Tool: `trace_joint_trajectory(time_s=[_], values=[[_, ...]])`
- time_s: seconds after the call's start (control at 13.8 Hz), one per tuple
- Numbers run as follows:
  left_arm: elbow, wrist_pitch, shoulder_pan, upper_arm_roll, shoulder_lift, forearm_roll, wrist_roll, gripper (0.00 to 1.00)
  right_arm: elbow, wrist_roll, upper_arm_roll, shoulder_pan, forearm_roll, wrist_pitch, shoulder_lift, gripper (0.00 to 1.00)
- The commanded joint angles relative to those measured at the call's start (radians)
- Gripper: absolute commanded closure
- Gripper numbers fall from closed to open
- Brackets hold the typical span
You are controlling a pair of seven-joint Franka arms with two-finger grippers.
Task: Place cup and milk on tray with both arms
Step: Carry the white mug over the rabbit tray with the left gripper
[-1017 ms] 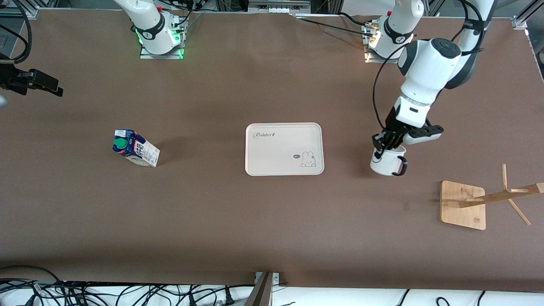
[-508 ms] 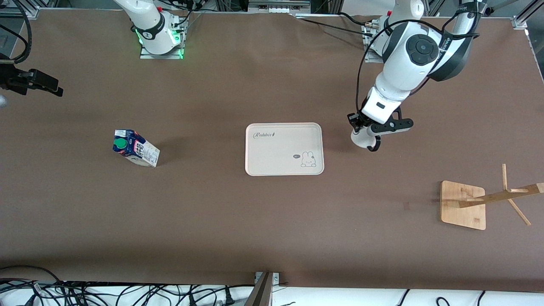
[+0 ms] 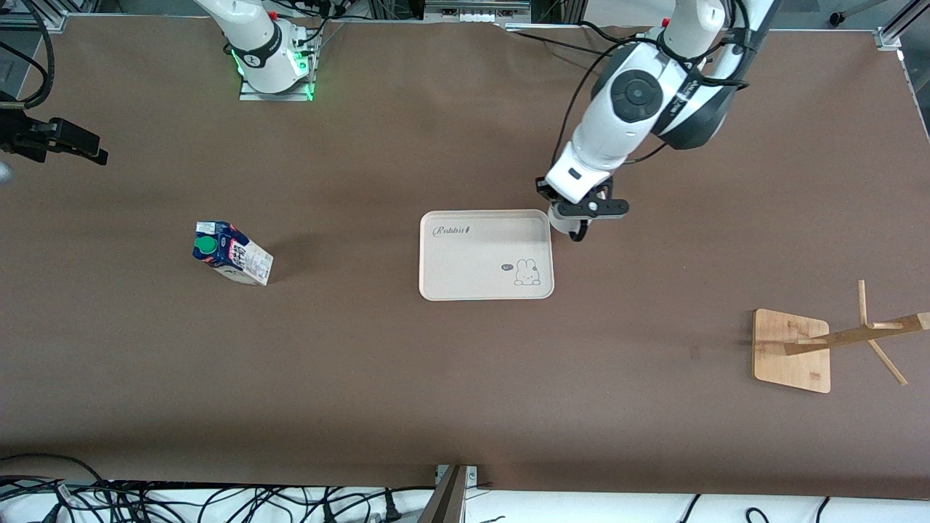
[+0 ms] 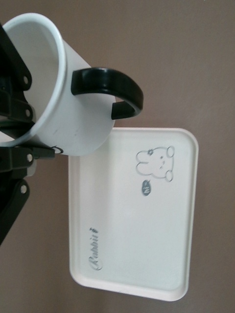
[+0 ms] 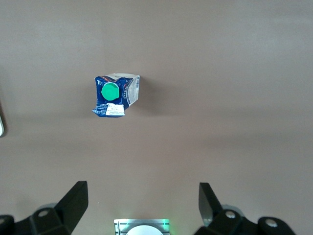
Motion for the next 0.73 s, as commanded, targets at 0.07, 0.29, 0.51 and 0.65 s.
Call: trace_joint_trajectory(time_s=[0.07, 0.29, 0.51, 0.65], values=[[0.154, -0.147, -0.037, 0.004, 0.078, 0.013, 0.004, 1.00, 0.018, 0.008, 0.003, -0.003, 0.017, -0.018, -0.001, 0.00], [0.177, -0.145, -0.084, 0.004, 0.148, 0.102, -0.008, 1.00, 0.018, 0.008, 0.003, -0.003, 0.017, -0.018, -0.001, 0.00], [0.207, -0.138, -0.097, 0.004, 0.196, 0.102, -0.035, 1.00, 0.018, 0.008, 0.003, -0.005, 0.017, -0.018, -0.001, 0.00], [0.269, -0.138, -0.130, 0.007, 0.250, 0.102, -0.072, 1.00, 0.018, 0.008, 0.003, -0.005, 0.017, -0.016, -0.001, 0.00]])
